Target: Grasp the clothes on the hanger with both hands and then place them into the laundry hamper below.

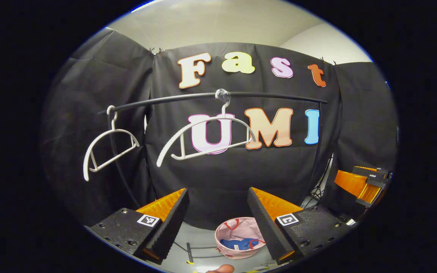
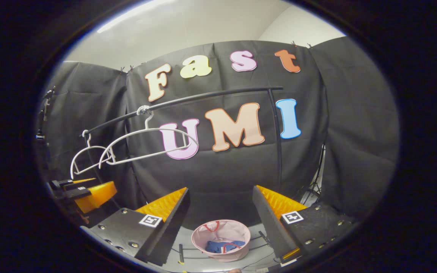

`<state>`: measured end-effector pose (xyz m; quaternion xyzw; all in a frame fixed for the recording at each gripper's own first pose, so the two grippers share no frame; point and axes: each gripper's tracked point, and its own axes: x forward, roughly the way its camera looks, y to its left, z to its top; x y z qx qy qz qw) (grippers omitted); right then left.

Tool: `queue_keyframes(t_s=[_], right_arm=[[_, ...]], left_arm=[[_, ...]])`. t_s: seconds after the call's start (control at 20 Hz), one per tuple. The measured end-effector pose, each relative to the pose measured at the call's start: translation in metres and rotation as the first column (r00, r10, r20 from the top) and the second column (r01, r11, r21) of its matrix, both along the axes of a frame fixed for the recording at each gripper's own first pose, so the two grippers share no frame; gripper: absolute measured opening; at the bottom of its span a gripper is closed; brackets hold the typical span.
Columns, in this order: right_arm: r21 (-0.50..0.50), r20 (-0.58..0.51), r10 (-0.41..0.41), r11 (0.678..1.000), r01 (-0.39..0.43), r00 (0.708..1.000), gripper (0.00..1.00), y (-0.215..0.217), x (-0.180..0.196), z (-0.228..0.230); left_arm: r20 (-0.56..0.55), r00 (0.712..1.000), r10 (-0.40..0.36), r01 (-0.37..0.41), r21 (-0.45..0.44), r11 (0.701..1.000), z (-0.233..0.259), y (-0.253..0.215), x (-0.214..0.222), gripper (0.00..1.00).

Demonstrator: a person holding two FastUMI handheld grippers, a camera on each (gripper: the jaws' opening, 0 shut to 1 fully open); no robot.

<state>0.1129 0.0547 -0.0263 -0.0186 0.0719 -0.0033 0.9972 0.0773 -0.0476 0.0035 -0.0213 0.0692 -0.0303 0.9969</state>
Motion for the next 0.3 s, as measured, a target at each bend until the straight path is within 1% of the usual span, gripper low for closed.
queue_keyframes(t_s=[0.05, 0.1, 0.2, 0.3], right_arm=[[-0.010, 0.004, 0.004, 1.000, -0.004, 1.000, 0.99, -0.002, -0.003, 0.002], [-0.021, 0.009, 0.012, 1.000, -0.012, 1.000, 0.99, -0.001, -0.005, 0.002], [-0.073, 0.021, 0.021, 0.997, -0.019, 1.000, 0.99, -0.004, -0.012, 0.001], [-0.105, 0.029, 0.022, 0.994, -0.019, 0.999, 0.99, -0.007, -0.019, -0.001]], left_arm=[[0.008, 1.000, -0.002, 0.002, 0.001, 1.000, 0.003, 0.001, -0.006, 0.96], [0.016, 1.000, -0.005, 0.005, -0.003, 1.000, 0.005, 0.002, -0.012, 0.95], [0.030, 1.000, -0.008, 0.008, -0.005, 1.000, 0.005, 0.004, -0.021, 0.95], [0.047, 0.999, -0.025, 0.025, 0.009, 1.000, 0.001, 0.004, -0.027, 0.95]])
